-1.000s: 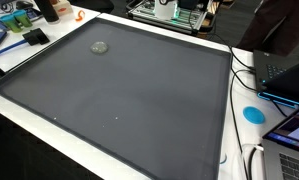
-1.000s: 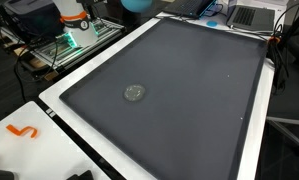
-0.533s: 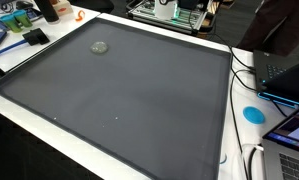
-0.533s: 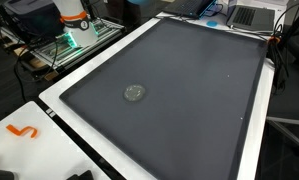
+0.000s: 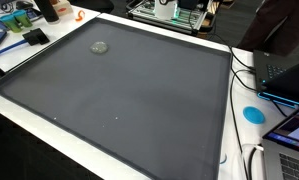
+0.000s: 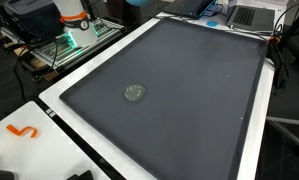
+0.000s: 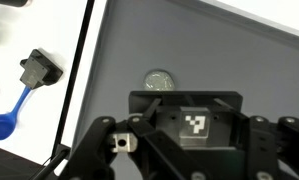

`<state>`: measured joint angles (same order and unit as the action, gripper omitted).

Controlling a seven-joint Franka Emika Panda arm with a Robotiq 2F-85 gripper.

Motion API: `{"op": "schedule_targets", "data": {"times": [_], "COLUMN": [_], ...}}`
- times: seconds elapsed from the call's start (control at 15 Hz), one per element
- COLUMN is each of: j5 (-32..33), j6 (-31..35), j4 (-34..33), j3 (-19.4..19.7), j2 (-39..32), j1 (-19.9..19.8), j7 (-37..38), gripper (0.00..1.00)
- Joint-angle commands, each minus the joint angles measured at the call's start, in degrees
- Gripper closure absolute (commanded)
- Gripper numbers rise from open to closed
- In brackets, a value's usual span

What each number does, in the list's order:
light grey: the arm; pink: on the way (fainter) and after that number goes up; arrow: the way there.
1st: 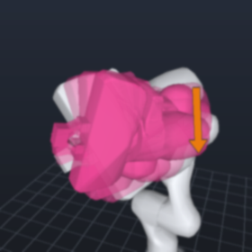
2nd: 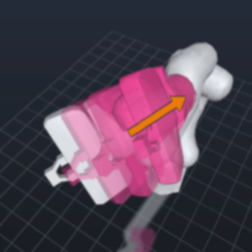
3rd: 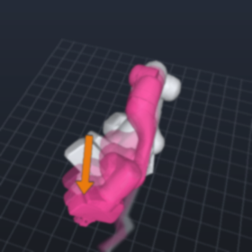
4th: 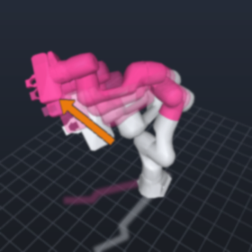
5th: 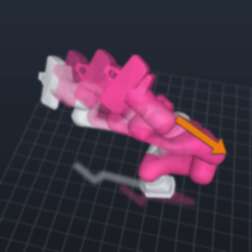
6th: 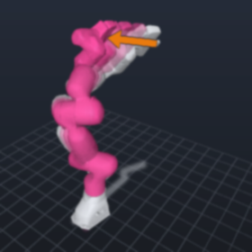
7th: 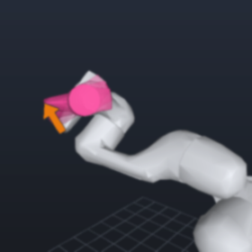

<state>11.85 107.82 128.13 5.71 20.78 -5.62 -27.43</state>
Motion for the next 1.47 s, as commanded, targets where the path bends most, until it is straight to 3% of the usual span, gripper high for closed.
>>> {"op": "schedule_targets", "data": {"times": [0.0,0.33,0.8,1.4], "j5": [1.18,2.45,2.63,0.23], "j6": [0.52,5.33,17.24,24.15], "j4": [0.04,2.67,5.20,5.25], "j3": [2.46,4.13,5.73,5.41], "j2": [-3.80,-10.03,-18.90,-27.84], "j1": [0.95,0.24,-2.23,-5.79], "j7": [-3.69,-13.76,-23.29,-33.99], "gripper": [0.72,0.72,0.72,0.72]}}
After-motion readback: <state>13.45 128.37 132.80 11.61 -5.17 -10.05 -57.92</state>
